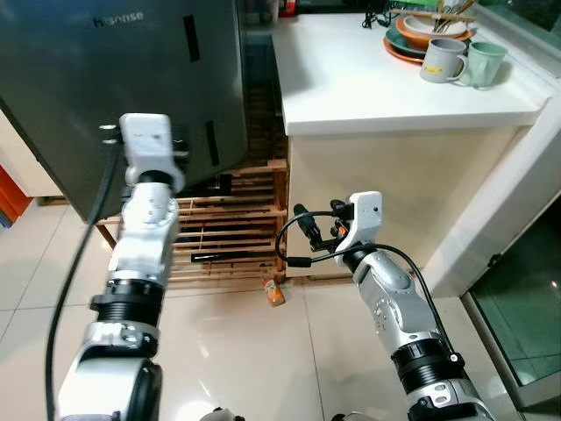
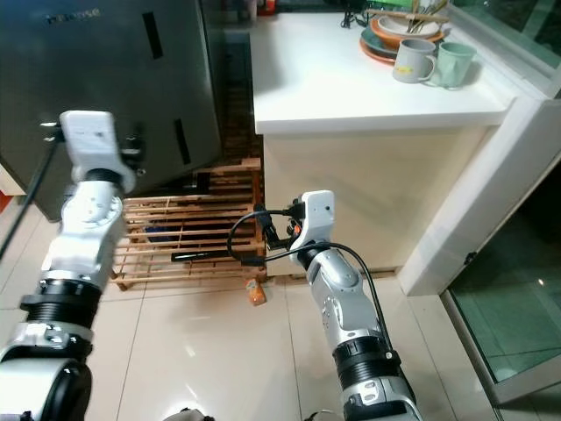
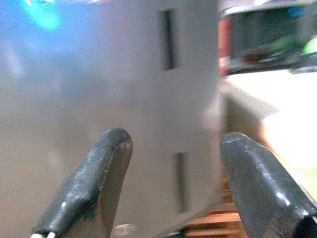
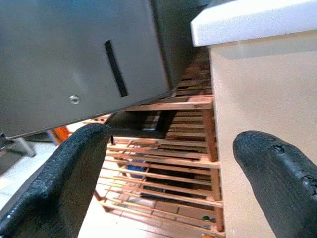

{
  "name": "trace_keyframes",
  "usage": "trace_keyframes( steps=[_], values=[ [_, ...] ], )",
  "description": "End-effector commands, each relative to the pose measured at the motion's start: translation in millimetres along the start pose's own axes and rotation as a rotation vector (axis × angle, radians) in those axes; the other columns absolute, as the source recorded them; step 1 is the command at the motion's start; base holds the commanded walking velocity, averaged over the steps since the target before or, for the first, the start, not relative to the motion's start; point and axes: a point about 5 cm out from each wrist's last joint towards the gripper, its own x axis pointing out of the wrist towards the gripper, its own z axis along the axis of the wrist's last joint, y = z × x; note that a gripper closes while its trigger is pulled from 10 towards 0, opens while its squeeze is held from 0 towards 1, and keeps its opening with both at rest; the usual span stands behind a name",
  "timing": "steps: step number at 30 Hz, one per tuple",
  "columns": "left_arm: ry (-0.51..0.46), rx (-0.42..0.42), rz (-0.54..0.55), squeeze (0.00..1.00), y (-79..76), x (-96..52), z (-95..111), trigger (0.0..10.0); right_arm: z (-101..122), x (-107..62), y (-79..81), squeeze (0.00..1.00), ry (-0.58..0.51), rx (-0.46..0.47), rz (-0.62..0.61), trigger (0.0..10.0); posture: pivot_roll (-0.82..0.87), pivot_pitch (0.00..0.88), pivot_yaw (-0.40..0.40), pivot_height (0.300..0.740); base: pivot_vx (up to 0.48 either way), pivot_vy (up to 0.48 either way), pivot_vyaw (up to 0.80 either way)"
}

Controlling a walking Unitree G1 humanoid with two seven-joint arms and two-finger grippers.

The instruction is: Restocking fridge

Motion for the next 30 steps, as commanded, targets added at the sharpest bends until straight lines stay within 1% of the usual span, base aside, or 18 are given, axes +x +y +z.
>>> trace_keyframes(
  steps=[1, 4, 8, 13, 14, 16, 17, 18, 20, 23, 25, 26, 27, 28, 29, 30],
  values=[
    [0.007, -0.011, -0.004, 0.0, 3.2, -1.3, -1.2, 10.0, 3.8, 0.5, -3.2, 0.0, -0.009, -0.023, -0.016, 10.0, -0.06, 0.0, 0.023, 0.74, 0.375, 0.296, 0.0],
    [0.025, -0.026, -0.001, 0.0, 2.8, -0.5, -4.2, 10.0, 8.3, 1.5, -5.1, 0.0, -0.031, -0.037, -0.031, 10.0, -0.07, 0.0, 0.023, 0.74, 0.375, 0.3, 0.14],
    [0.03, -0.028, -0.012, 0.0, 2.6, -0.4, -5.3, 10.0, 9.3, 2.7, -5.9, 0.0, -0.027, -0.041, -0.035, 10.0, -0.07, 0.0, 0.026, 0.74, 0.373, 0.302, 0.42],
    [0.066, -0.043, -0.022, 0.0, 4.7, -3.1, -13.0, 10.0, 8.7, 3.7, -6.0, 0.0, -0.024, -0.046, -0.038, 10.0, -0.06, 0.0, 0.027, 0.74, 0.375, 0.299, 0.0],
    [0.076, -0.033, -0.017, 0.0, 5.4, -3.3, -14.7, 10.0, 8.0, 3.9, -5.7, 0.0, -0.02, -0.053, -0.041, 10.0, -0.06, 0.0, 0.027, 0.74, 0.371, 0.304, 0.0],
    [0.091, 0.018, 0.001, 0.0, 6.9, -3.4, -17.7, 10.0, 7.0, 3.8, -5.4, 0.0, -0.022, -0.04, -0.051, 10.0, -0.06, 0.0, 0.027, 0.74, 0.371, 0.304, 0.0],
    [0.091, 0.018, 0.001, 0.0, 6.9, -3.4, -17.7, 10.0, 7.0, 3.8, -5.4, 0.0, -0.022, -0.04, -0.051, 10.0, -0.06, 0.0, 0.027, 0.74, 0.371, 0.304, 0.0],
    [0.096, 0.057, 0.009, 0.0, 7.7, -3.1, -19.1, 10.0, 6.4, 3.6, -5.3, 0.0, -0.02, -0.043, -0.05, 10.0, -0.07, 0.0, 0.029, 0.74, 0.0, 0.405, 0.0],
    [0.101, 0.09, 0.022, 0.0, 8.8, -2.7, -20.3, 10.0, 5.5, 2.9, -5.4, 0.0, -0.015, -0.045, -0.049, 10.0, -0.07, 0.0, 0.03, 0.74, 0.0, 0.0, 0.0],
    [0.077, 0.082, 0.02, 0.0, 8.2, -2.9, -16.8, 10.0, 4.4, 1.3, -5.7, 0.0, -0.013, -0.041, -0.043, 10.0, -0.07, 0.0, 0.03, 0.74, 0.0, 0.0, 0.0],
    [0.075, 0.049, 0.032, 0.0, 10.7, -2.9, -15.5, 10.0, 3.9, 1.2, -5.5, 0.0, -0.013, -0.036, -0.04, 10.0, -0.06, 0.0, 0.031, 0.74, 0.0, 0.0, 0.0],
    [0.075, 0.049, 0.032, 0.0, 10.7, -2.9, -15.5, 10.0, 3.9, 1.2, -5.5, 0.0, -0.013, -0.036, -0.04, 10.0, -0.06, 0.0, 0.031, 0.74, 0.0, 0.0, 0.0],
    [0.07, 0.034, 0.051, 0.0, 16.3, -2.3, -14.0, 10.0, 3.7, 1.6, -4.7, 0.0, -0.015, -0.029, -0.037, 10.0, -0.06, 0.0, 0.032, 0.74, 0.262, 0.0, 0.0],
    [0.07, 0.034, 0.051, 0.0, 16.3, -2.3, -14.0, 10.0, 3.7, 1.6, -4.7, 0.0, -0.015, -0.029, -0.037, 10.0, -0.06, 0.0, 0.032, 0.74, 0.262, 0.0, 0.0],
    [0.071, 0.04, 0.064, 0.0, 21.3, -1.3, -13.6, 10.0, 3.6, 2.4, -3.1, 0.0, -0.017, -0.024, -0.031, 10.0, -0.06, 0.0, 0.034, 0.74, 0.371, 0.304, 0.0],
    [0.074, 0.041, 0.069, 0.0, 23.3, -0.8, -13.7, 10.0, 3.5, 2.8, -2.2, 0.0, -0.018, -0.022, -0.028, 10.0, -0.06, 0.0, 0.035, 0.74, 0.371, 0.304, 0.0]
  ],
)
